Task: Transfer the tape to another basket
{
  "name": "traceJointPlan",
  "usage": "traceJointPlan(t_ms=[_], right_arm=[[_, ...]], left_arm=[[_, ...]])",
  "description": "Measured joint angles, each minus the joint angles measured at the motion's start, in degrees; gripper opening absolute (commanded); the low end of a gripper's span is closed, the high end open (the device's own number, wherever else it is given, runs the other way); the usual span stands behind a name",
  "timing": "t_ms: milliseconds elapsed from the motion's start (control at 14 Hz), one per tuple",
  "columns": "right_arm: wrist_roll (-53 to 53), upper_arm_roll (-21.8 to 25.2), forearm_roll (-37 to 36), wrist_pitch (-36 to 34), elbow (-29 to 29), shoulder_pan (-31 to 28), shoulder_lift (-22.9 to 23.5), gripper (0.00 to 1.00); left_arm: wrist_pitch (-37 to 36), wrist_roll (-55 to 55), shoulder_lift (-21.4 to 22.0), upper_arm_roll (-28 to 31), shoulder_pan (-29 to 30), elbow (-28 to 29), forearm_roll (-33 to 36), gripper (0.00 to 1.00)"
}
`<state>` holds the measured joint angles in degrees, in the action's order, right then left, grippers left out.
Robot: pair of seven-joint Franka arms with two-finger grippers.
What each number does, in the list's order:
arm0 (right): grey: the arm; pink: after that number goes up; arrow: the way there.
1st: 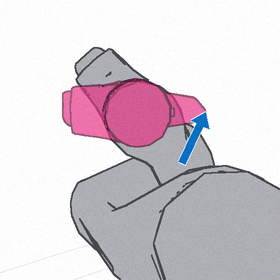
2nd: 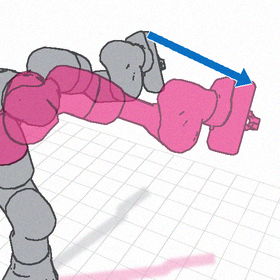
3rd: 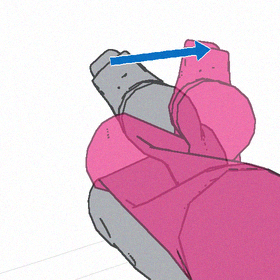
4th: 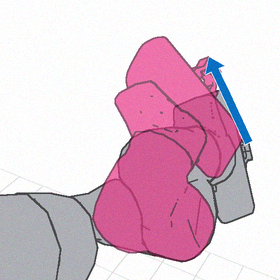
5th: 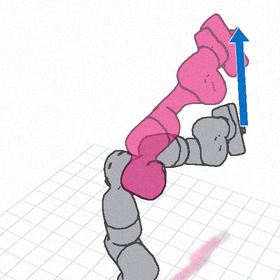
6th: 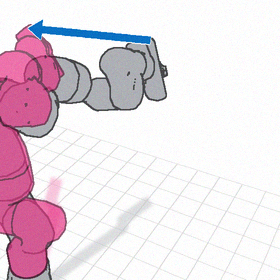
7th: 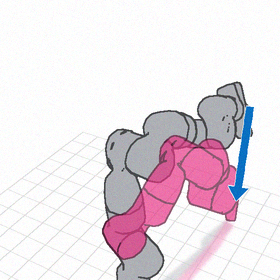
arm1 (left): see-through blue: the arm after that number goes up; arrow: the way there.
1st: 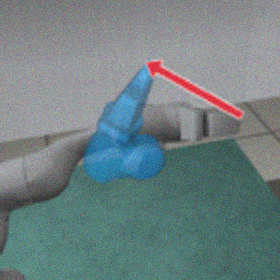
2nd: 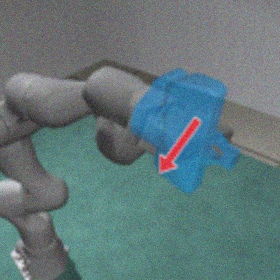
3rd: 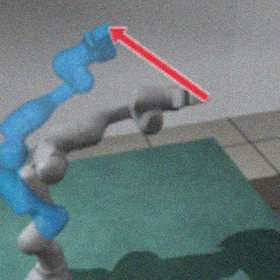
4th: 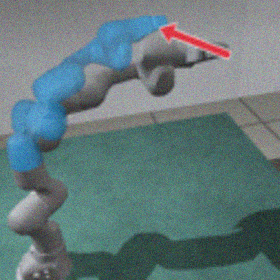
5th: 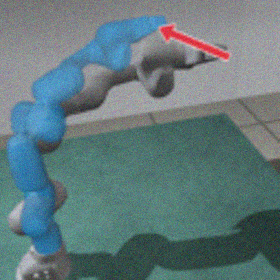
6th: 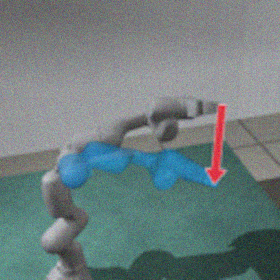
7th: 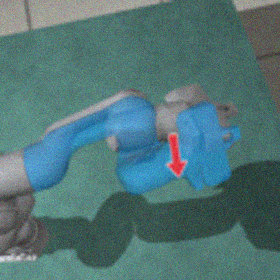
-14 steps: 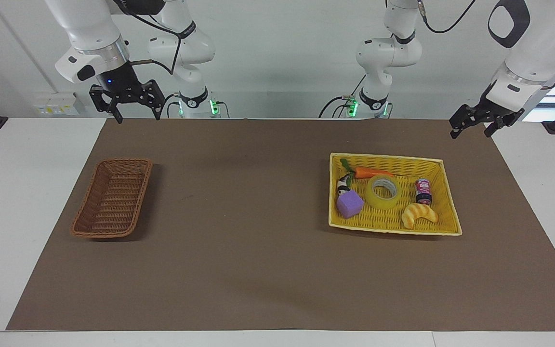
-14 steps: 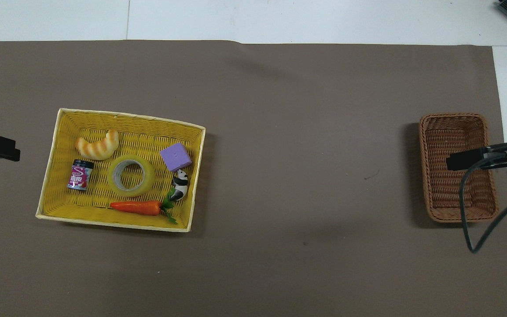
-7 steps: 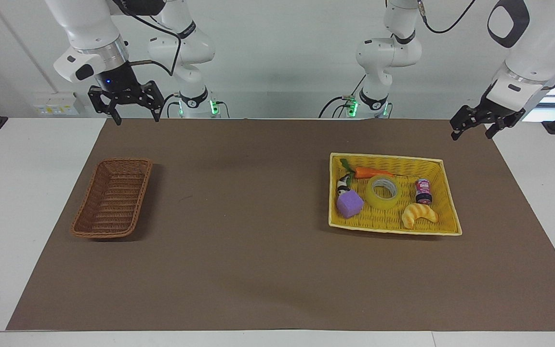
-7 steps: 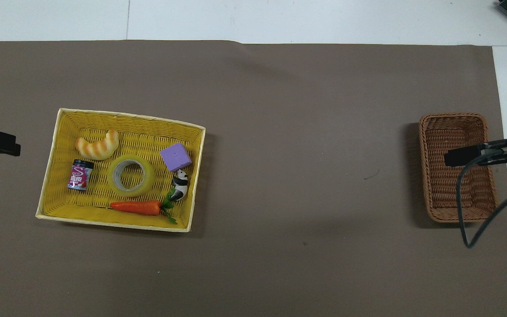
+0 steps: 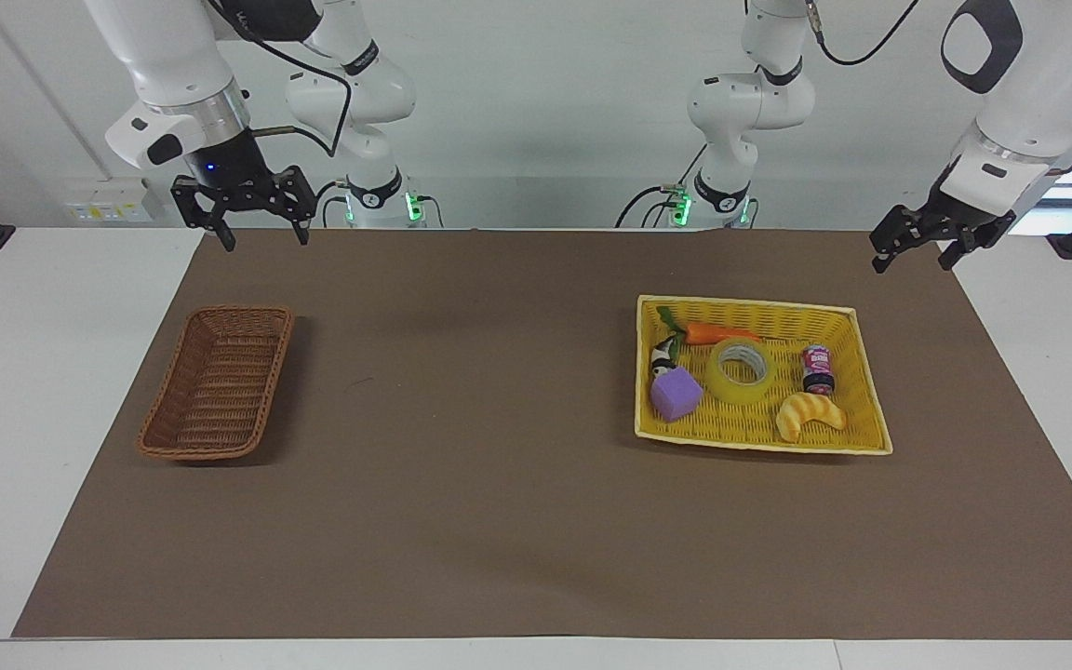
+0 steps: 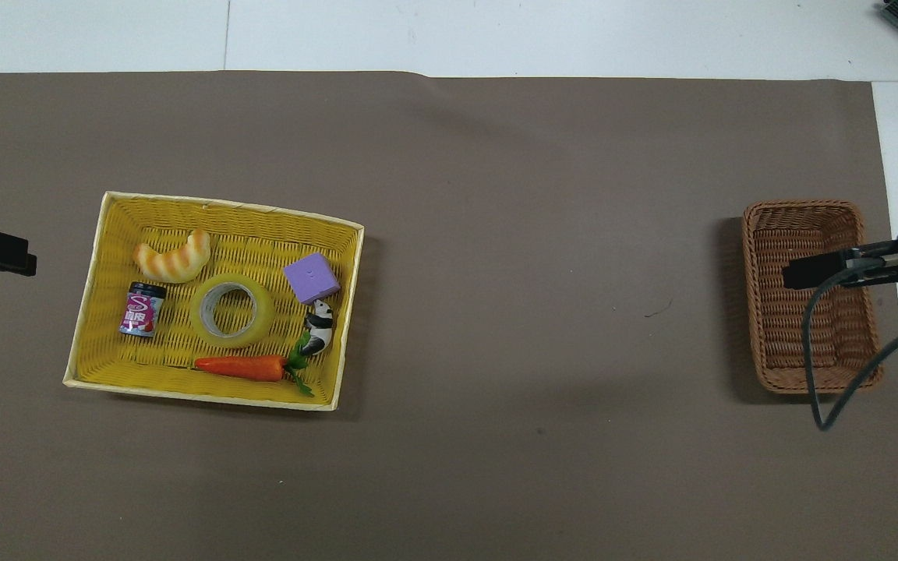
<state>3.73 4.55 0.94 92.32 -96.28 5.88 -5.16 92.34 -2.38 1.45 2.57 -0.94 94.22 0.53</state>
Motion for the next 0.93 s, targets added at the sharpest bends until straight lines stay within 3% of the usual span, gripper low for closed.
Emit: traceJointPlan(t_ms=[502, 932], right_arm=[[0.0, 0.0, 0.08, -1.29, -0.22, 0.02, -0.03, 1.0], [-0.03, -0.03, 1.76, 1.5, -1.28, 0.81, 0.0, 1.0]], left_arm=[[0.52, -2.09, 0.07, 0.2, 2.08, 1.5, 0.0, 1.0], [9.45, -2.24, 1.08, -1.39, -0.44, 12.72, -0.12, 1.0]])
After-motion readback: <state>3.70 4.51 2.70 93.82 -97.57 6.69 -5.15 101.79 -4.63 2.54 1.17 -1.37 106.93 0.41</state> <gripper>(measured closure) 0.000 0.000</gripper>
